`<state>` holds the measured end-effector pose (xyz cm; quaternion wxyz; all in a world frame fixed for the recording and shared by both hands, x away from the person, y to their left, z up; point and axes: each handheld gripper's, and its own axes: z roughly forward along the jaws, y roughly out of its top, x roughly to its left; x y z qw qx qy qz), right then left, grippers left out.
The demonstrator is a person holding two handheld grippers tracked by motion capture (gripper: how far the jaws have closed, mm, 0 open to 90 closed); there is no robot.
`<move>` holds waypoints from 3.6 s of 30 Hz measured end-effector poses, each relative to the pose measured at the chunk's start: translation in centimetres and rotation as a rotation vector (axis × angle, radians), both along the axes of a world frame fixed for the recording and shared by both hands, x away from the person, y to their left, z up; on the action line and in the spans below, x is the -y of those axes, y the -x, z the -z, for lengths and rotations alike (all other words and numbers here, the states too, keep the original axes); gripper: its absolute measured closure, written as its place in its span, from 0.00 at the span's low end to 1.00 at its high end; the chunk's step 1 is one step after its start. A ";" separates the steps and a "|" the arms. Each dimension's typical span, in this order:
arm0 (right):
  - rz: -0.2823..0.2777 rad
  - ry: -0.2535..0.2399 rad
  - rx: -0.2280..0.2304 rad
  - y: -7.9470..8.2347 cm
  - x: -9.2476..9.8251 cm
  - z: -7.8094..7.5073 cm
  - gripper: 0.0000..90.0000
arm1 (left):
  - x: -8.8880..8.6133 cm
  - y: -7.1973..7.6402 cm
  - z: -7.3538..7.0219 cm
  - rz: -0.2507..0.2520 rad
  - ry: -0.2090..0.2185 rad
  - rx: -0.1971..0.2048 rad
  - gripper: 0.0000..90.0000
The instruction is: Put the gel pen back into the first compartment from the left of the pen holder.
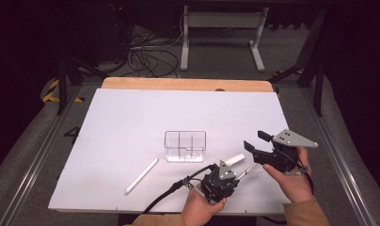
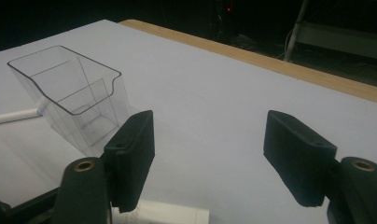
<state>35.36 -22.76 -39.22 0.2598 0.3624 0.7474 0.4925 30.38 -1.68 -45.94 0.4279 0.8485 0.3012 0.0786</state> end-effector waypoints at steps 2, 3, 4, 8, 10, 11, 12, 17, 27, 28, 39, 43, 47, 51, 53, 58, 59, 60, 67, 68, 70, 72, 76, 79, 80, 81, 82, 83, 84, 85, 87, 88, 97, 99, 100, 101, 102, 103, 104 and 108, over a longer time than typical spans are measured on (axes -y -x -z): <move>-0.001 -0.001 -0.001 0.0 0.0 0.0 0.38 | -0.3 0.0 -0.3 0.003 -0.006 0.005 0.89; -0.001 -0.001 0.004 0.0 0.0 0.0 0.38 | -0.5 0.0 -0.4 0.008 -0.001 0.006 0.89; 0.001 -0.004 0.006 0.0 0.0 -0.1 0.39 | -0.7 0.0 -0.5 0.013 0.000 0.010 0.89; 0.002 -0.010 0.009 0.1 0.1 -0.2 0.39 | -1.3 0.3 -1.0 0.020 0.005 0.020 0.89; 0.004 -0.012 0.009 0.1 0.2 -0.3 0.39 | -1.6 0.5 -1.3 0.027 0.001 0.028 0.89; 0.006 -0.012 0.008 0.1 0.2 -0.3 0.39 | -1.8 0.6 -1.4 0.034 -0.003 0.030 0.89; 0.006 -0.013 0.009 0.1 0.2 -0.3 0.39 | -1.9 0.7 -1.5 0.038 -0.002 0.026 0.89; 0.003 -0.011 0.013 0.1 0.0 -0.3 0.39 | -3.0 1.0 -2.3 0.064 -0.013 0.032 0.89; 0.003 -0.011 0.009 0.1 -0.2 -0.3 0.39 | -5.8 1.7 -4.4 0.115 -0.013 0.036 0.89; 0.003 -0.011 0.008 0.1 -0.2 -0.3 0.39 | -6.0 1.7 -4.6 0.119 -0.019 0.039 0.89; 0.000 -0.007 0.004 0.1 -0.3 -0.2 0.39 | -9.2 1.7 -7.6 0.145 -0.014 0.070 0.89; -0.001 -0.001 0.004 0.1 -0.3 -0.1 0.39 | -10.2 1.3 -8.2 0.155 -0.017 0.074 0.89; -0.002 -0.001 0.003 0.1 -0.3 -0.1 0.39 | -11.0 1.1 -8.6 0.160 -0.017 0.076 0.89; -0.002 -0.001 0.002 0.1 -0.3 -0.1 0.39 | -12.0 0.9 -9.3 0.154 -0.018 0.081 0.89; -0.003 0.001 0.002 0.1 -0.3 -0.1 0.39 | -12.4 0.8 -9.6 0.155 -0.022 0.092 0.89; -0.005 0.006 -0.003 0.1 -0.5 0.0 0.39 | -13.5 0.6 -10.6 0.148 -0.029 0.105 0.89; -0.006 0.006 -0.003 0.1 -0.5 0.0 0.39 | -13.7 0.5 -10.8 0.145 -0.028 0.106 0.89; -0.008 0.007 -0.005 0.1 -0.5 0.0 0.39 | -13.9 0.5 -11.0 0.144 -0.033 0.109 0.89; -0.011 0.010 -0.008 0.1 -0.5 0.0 0.39 | -15.5 0.0 -12.1 0.124 -0.054 0.121 0.89; -0.010 0.009 -0.011 0.1 -0.6 0.0 0.39 | -15.7 0.0 -12.3 0.123 -0.059 0.122 0.89; -0.012 0.014 -0.010 0.1 -0.6 0.0 0.39 | -16.1 -0.1 -12.6 0.117 -0.063 0.120 0.89; -0.013 0.016 -0.009 0.1 -0.6 0.1 0.39 | -16.5 -0.2 -12.9 0.110 -0.067 0.123 0.89; -0.013 0.017 -0.010 0.1 -0.6 0.1 0.39 | -17.2 -0.5 -13.3 0.103 -0.078 0.110 0.89; -0.012 0.020 -0.010 0.1 -0.6 0.1 0.39 | -17.9 -0.8 -13.5 0.094 -0.081 0.106 0.89; -0.012 0.021 -0.009 0.1 -0.6 0.1 0.39 | -18.1 -1.0 -13.6 0.090 -0.084 0.102 0.89; -0.012 0.019 -0.010 0.0 -0.6 0.1 0.39 | -18.3 -1.1 -13.6 0.087 -0.088 0.100 0.89; -0.013 0.019 -0.011 0.0 -0.6 0.1 0.39 | -18.4 -1.2 -13.7 0.080 -0.092 0.097 0.89; -0.012 0.019 -0.012 0.0 -0.6 0.1 0.39 | -18.6 -1.4 -13.8 0.078 -0.097 0.091 0.89; -0.013 0.019 -0.012 0.0 -0.6 0.1 0.39 | -18.8 -1.5 -13.9 0.075 -0.096 0.087 0.89; -0.013 0.019 -0.013 0.0 -0.7 0.1 0.39 | -19.0 -1.7 -13.9 0.071 -0.101 0.080 0.89; -0.012 0.018 -0.018 0.0 -0.7 0.1 0.39 | -19.3 -2.0 -14.0 0.065 -0.115 0.071 0.89; -0.012 0.018 -0.019 0.0 -0.7 0.1 0.39 | -19.4 -2.1 -14.1 0.063 -0.118 0.065 0.89; -0.014 0.024 -0.020 0.0 -0.7 0.2 0.39 | -21.1 -2.8 -14.2 0.020 -0.145 0.040 0.89; -0.014 0.023 -0.020 0.0 -0.8 0.2 0.39 | -21.5 -2.8 -14.3 0.009 -0.147 0.033 0.89; -0.014 0.024 -0.019 0.0 -0.8 0.2 0.39 | -21.8 -2.9 -14.3 0.005 -0.150 0.028 0.89; -0.013 0.025 -0.019 0.0 -0.7 0.2 0.39 | -22.0 -3.0 -14.3 0.003 -0.153 0.026 0.89; -0.013 0.023 -0.020 0.0 -0.8 0.2 0.39 | -22.3 -3.0 -14.3 -0.004 -0.152 0.021 0.89; -0.013 0.022 -0.022 0.0 -0.8 0.2 0.39 | -22.5 -3.1 -14.3 -0.007 -0.156 0.017 0.89; -0.014 0.024 -0.022 0.0 -0.8 0.2 0.39 | -22.7 -3.1 -14.3 -0.013 -0.154 0.017 0.89; -0.016 0.025 -0.024 0.0 -0.9 0.2 0.39 | -23.0 -3.1 -14.3 -0.013 -0.164 0.007 0.89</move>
